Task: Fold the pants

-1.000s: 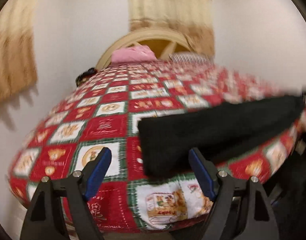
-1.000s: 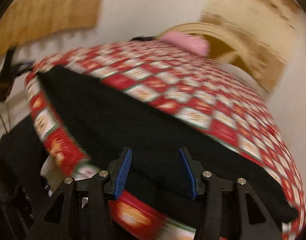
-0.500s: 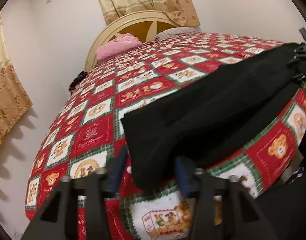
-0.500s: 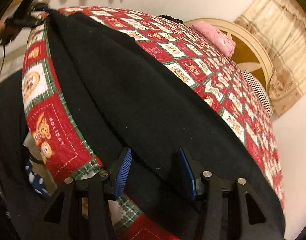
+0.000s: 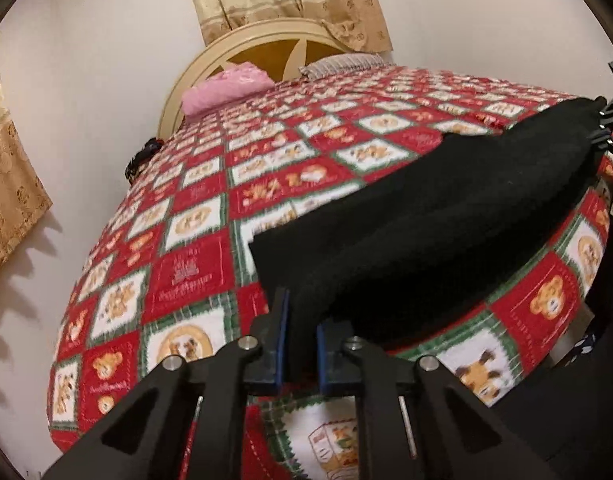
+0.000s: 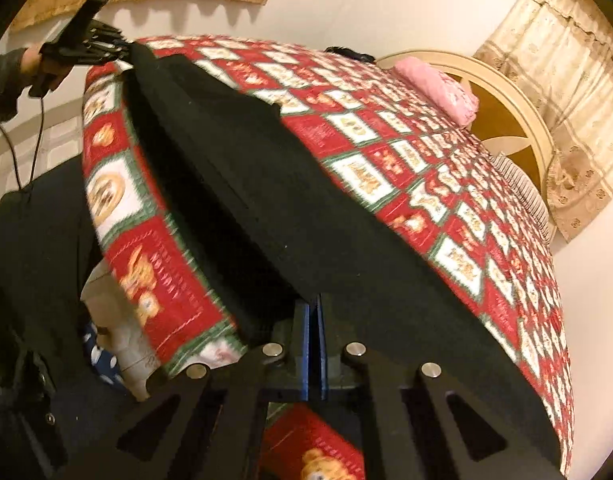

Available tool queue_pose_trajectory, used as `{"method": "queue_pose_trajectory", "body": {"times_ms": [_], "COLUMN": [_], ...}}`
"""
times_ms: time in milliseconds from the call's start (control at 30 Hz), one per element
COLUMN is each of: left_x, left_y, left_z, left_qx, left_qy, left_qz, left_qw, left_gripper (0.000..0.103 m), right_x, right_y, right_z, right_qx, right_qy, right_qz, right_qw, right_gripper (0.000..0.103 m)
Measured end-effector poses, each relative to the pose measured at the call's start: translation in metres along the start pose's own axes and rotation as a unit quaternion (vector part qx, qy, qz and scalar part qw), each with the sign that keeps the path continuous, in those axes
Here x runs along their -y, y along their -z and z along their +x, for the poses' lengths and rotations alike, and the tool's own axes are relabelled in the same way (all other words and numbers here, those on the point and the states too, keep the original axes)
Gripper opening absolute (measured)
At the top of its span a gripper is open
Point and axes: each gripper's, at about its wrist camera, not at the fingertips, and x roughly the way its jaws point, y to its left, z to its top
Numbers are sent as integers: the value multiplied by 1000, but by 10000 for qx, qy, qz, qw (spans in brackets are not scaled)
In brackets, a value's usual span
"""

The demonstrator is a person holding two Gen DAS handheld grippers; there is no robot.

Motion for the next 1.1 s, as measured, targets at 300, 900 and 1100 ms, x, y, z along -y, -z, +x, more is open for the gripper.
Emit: {"method": "queue_pose_trajectory", "body": {"times_ms": [300, 900, 1100], "left_x": [4, -55, -34], "left_y": [12, 20, -22], "left_z": [0, -41, -2], "left_qx": [25, 603, 436], "left_qy": [-541, -650, -277], "left_qz": [272, -976, -858], "left_qw": [9982, 9913, 9950], "left_gripper": [49, 64, 64], "right_x": [1, 54, 54], "right_y": [9, -84, -125], "right_z": [23, 15, 56], "right_qx": [-325, 623, 637], "right_qy": [-443, -1526, -1927], "right_qz": [350, 813, 1313], "right_qw": [9979, 9830, 9704], "right_gripper": [15, 35, 35]}}
